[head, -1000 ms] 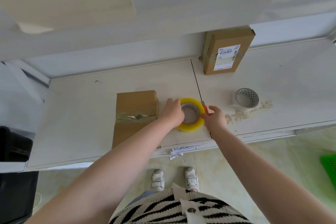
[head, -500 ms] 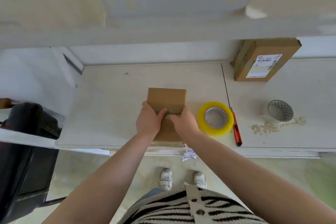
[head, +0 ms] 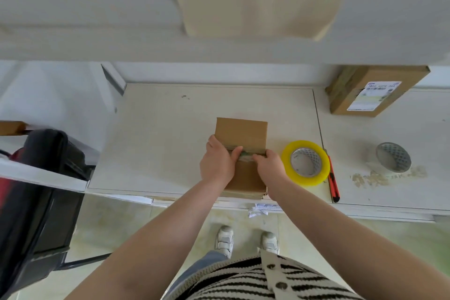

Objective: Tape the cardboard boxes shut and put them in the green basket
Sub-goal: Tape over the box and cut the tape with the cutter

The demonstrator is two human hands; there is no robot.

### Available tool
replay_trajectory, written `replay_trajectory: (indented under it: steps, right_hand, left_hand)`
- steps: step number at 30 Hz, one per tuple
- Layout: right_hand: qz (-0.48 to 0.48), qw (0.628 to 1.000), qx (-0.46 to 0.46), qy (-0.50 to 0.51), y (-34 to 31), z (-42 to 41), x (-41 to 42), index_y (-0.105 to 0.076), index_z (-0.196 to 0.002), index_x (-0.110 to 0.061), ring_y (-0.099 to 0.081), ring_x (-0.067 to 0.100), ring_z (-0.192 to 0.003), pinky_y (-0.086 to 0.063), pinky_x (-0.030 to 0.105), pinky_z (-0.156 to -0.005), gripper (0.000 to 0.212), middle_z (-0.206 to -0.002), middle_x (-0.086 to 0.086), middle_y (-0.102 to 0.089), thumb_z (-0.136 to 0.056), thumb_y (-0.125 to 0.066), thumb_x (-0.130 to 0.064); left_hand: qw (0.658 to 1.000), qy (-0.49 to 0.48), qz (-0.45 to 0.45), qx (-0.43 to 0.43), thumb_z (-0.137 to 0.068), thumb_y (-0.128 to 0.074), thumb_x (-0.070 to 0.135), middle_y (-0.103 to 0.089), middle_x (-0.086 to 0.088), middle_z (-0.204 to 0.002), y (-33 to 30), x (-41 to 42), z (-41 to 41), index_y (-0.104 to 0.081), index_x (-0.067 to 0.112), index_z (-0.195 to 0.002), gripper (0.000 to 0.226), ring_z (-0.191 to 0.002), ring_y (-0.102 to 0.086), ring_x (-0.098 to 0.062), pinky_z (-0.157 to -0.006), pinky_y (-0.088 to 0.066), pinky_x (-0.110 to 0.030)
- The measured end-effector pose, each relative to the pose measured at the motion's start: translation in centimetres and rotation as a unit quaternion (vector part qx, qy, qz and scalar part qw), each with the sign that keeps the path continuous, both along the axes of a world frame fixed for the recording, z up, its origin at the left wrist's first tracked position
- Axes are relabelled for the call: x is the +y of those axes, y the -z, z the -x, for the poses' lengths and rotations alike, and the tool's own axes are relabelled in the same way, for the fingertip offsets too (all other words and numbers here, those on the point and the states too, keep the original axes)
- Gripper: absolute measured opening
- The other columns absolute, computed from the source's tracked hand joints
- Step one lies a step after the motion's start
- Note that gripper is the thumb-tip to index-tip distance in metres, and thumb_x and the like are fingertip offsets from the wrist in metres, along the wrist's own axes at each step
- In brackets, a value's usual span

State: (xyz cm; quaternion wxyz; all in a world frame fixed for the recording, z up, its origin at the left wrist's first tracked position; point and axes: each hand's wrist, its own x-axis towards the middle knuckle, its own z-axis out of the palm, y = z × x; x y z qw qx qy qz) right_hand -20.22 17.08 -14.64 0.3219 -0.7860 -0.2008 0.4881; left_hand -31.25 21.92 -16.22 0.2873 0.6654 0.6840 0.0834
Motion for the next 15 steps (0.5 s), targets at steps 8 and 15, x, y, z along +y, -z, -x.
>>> replay_trajectory:
  steps: [8, 15]
  right_hand:
    - [-0.137, 0.977, -0.148, -0.067, -1.2, -2.5, 0.0, -0.065, -0.126, -0.031, -0.049, 0.027, -0.116, -0.036, 0.033, -0.101, 0.031, -0.125, 0.004, -0.058, -0.096, -0.054, -0.030]
    - [-0.074, 0.994, 0.074, -0.027, -1.0, -5.0, 1.0, -0.055, -0.127, -0.018, -0.063, 0.023, -0.106, -0.053, 0.039, -0.090, 0.045, -0.118, 0.002, -0.065, -0.093, -0.060, -0.046]
  left_hand:
    - [0.959, -0.115, 0.158, -0.205, -0.067, -0.066, 0.077, -0.057, -0.001, -0.130, 0.0, 2.5, 1.4, -0.034, 0.018, -0.140, 0.099, -0.108, -0.061, -0.022, -0.089, -0.051, -0.040]
    - [0.906, -0.089, 0.260, -0.321, -0.091, -0.049, 0.065, -0.052, -0.005, -0.139, 0.8, 2.2, 0.9, -0.043, 0.022, -0.140, 0.066, -0.123, -0.054, -0.025, -0.103, -0.045, -0.044]
